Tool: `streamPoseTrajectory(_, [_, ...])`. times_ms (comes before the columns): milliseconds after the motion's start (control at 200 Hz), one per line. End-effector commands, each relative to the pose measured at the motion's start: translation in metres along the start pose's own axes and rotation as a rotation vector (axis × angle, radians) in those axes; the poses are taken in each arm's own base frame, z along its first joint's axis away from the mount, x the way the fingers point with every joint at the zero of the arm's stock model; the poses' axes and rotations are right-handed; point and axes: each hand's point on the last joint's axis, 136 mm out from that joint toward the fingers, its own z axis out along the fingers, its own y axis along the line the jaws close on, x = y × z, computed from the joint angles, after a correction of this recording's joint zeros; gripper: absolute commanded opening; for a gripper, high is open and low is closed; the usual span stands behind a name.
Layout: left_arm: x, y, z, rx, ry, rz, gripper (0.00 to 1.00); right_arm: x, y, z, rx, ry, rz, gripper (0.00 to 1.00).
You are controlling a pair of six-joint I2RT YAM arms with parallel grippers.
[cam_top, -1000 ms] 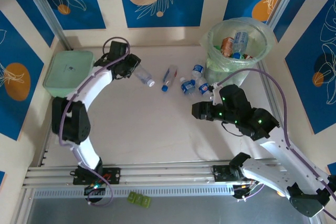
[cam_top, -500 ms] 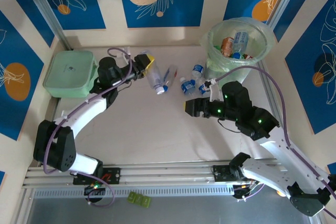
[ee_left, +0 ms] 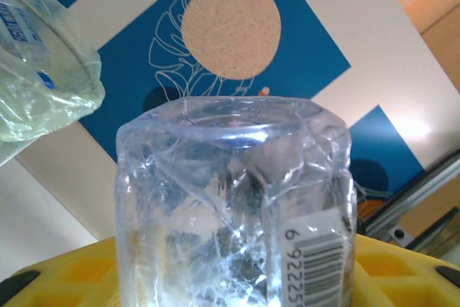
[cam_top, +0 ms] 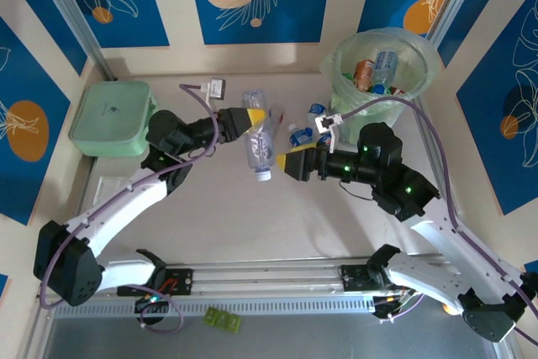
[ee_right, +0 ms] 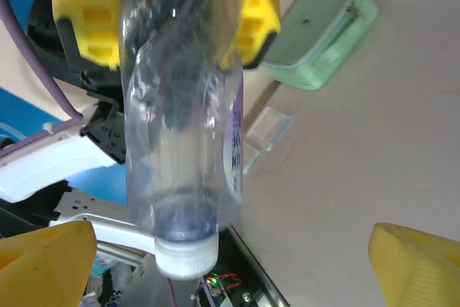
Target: Put the plastic bottles in the bin
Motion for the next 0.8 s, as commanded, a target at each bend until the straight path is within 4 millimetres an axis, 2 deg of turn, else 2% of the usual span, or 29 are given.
streamPoseTrajectory(0, [0.011, -0.008, 0.001, -0.001, 0.031, 0.07, 0.52, -0.004, 0.031, 0.008, -0.178, 0.006, -0.022, 0.95])
streamPoseTrajectory(135, [0.019, -0.012, 0.001, -0.01, 0.048, 0.088, 0.51, -0.007, 0.044, 0.014, -0.24, 0.0, -0.034, 0.92])
streamPoseTrajectory(430, [0.026, -0.015, 0.001, -0.029, 0.053, 0.099, 0.51, -0.001, 0.037, 0.035, -0.221, 0.025, -0.021, 0.85])
streamPoseTrajectory(555, [0.026, -0.016, 0.001, -0.037, 0.048, 0.099, 0.5, 0.004, 0.037, 0.039, -0.224, 0.034, -0.023, 0.77])
streamPoseTrajectory(795, [0.03, -0.016, 0.001, -0.059, 0.057, 0.1, 0.5, 0.005, 0.032, 0.038, -0.214, 0.028, 0.009, 0.53])
